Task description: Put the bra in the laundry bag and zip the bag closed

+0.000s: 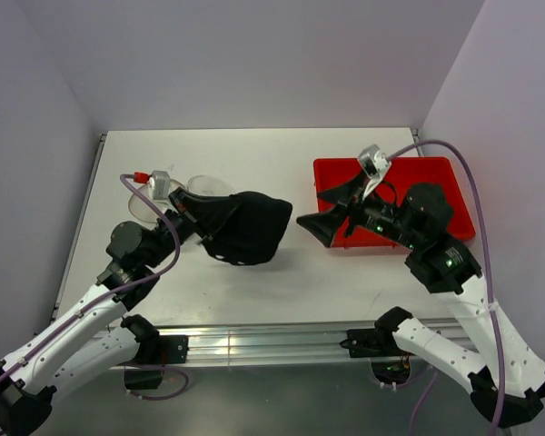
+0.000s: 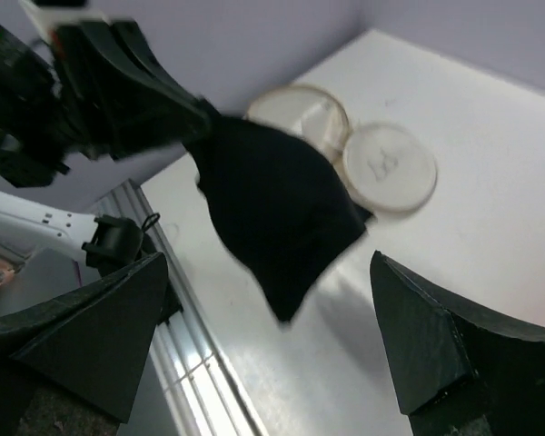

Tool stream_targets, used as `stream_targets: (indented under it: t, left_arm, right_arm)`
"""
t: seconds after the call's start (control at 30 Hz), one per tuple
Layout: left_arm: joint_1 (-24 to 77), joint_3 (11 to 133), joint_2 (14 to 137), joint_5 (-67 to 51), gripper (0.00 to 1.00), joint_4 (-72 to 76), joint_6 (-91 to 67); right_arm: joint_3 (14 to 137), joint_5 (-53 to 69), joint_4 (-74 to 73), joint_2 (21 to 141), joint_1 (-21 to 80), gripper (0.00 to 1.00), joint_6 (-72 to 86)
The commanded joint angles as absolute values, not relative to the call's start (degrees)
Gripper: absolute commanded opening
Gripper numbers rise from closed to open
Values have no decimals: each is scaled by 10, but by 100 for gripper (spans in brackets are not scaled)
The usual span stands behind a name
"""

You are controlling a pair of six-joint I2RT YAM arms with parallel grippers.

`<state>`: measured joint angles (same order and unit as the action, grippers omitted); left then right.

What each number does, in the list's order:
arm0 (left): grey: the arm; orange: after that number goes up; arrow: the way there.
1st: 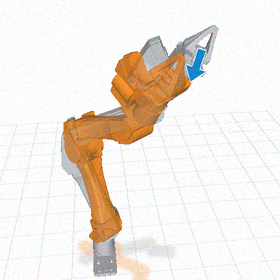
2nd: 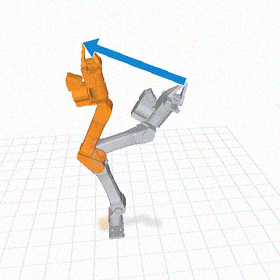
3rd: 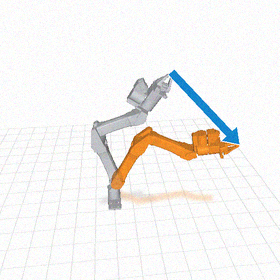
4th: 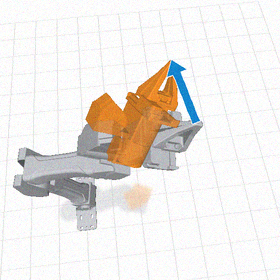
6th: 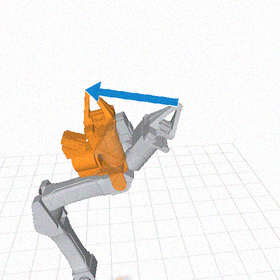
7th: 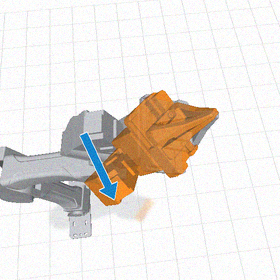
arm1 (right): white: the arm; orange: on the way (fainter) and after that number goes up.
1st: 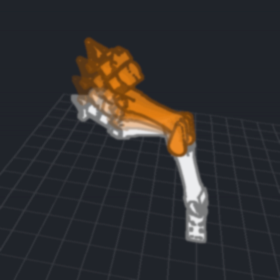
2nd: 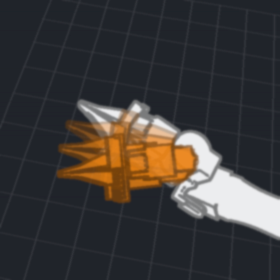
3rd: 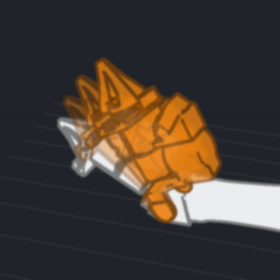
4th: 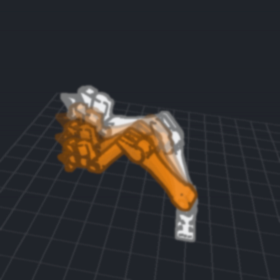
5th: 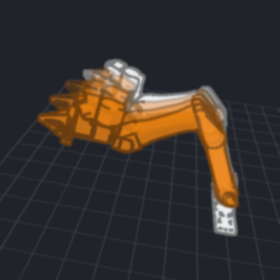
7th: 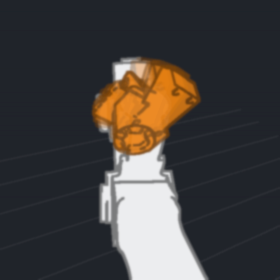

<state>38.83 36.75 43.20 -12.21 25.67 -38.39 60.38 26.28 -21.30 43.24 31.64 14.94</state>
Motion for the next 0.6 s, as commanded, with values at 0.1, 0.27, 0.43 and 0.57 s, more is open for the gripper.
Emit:
stream_targets:
  t: [0.1,0.27,0.43,0.57]
  left_arm:
    - [388,379,439,-170,0,294,-389]
    - [388,381,439,-170,0,291,-391]
    - [388,378,440,-178,0,304,-398]
    - [388,382,442,-188,0,297,-397]
  right_arm:
    - [778,337,-237,583,356,100,-23]
    - [827,411,-298,658,389,100,-104]
    - [788,390,-273,684,430,100,-108]
    - [778,408,-257,721,434,100,-113]
